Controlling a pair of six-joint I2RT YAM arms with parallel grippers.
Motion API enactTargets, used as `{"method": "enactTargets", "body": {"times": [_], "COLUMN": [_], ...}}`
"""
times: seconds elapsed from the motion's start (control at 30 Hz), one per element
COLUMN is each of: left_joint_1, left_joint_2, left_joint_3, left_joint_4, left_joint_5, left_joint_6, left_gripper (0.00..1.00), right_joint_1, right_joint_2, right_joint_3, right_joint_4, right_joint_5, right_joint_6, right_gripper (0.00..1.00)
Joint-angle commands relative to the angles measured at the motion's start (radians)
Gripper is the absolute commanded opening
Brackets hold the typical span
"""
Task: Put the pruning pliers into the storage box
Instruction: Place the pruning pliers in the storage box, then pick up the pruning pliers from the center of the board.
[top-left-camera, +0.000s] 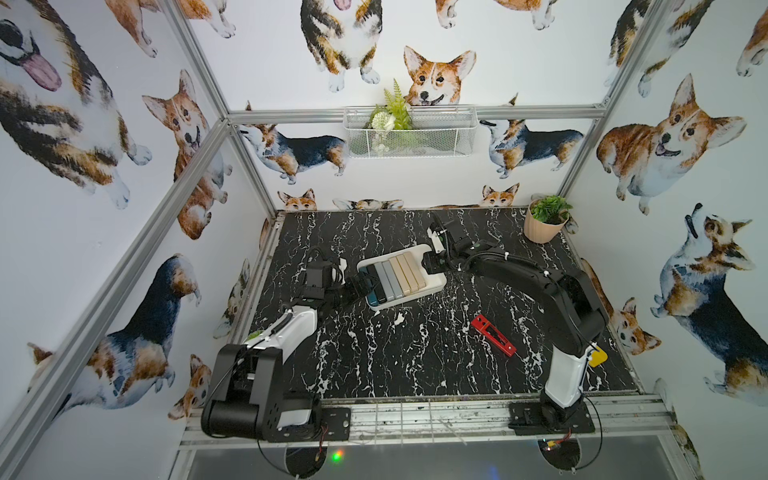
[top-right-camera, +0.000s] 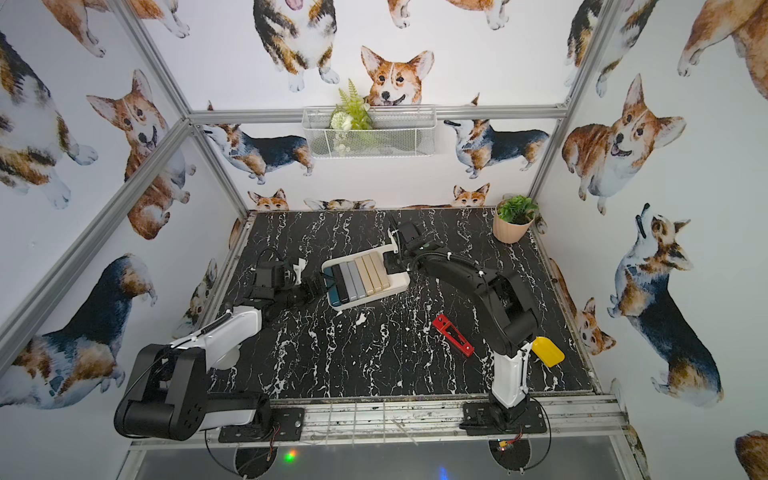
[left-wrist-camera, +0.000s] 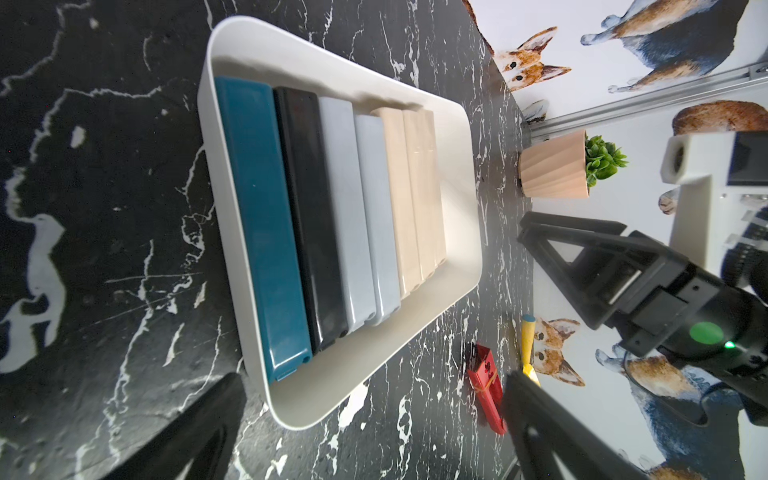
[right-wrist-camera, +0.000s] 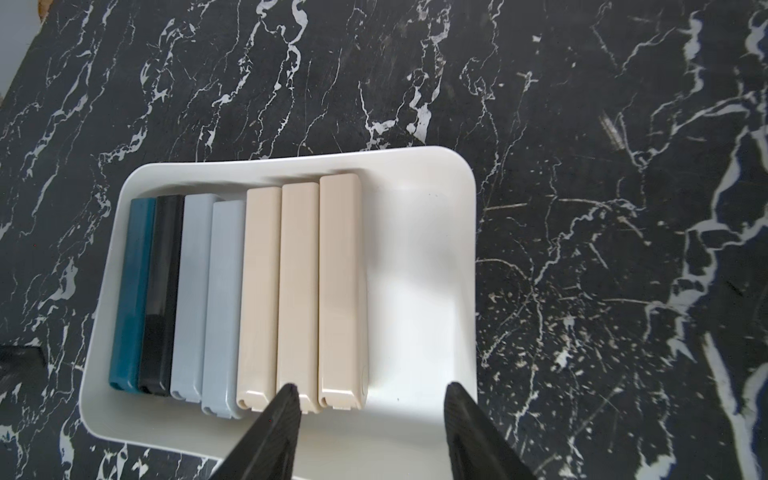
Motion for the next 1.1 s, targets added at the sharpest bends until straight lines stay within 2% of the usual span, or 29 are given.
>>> {"method": "enactTargets", "body": {"times": [0.0, 0.3, 0.6, 0.83, 1.07], "left_joint_1": [0.002, 0.002, 0.002, 0.001, 0.002], "left_joint_2": [-0.012, -0.039, -0.109, -0.153, -0.168], "left_joint_3": [-0.003, -0.005, -0.019, -0.042, -0.082], "left_joint_4": [-0.002, -0.021, -0.101, -0.135, -0.130], "left_joint_5": [0.015, 0.033, 0.040, 0.061, 0.060], "left_joint_6": [-0.005, -0.019, -0.017, -0.033, -0.040], "left_gripper": [1.00, 1.00, 1.00, 1.00, 1.00], "right_joint_1": [-0.001, -0.004, -0.010, -0.016, -0.058], "right_joint_2": [-0.049, -0.224, -0.386, -0.518, -0.683], "right_joint_3": [-0.026, -0.193, -0.347, -0.423, -0.547], "right_joint_4": [-0.051, -0.096, -0.133, -0.268, -0.307], "right_joint_5": [0.022, 0.024, 0.052, 0.174, 0.177], "right_joint_6": [-0.039, -0.096, -0.065, -0.028, 0.004], "right_gripper": [0.62, 0.78, 0.98, 1.00, 0.99]}}
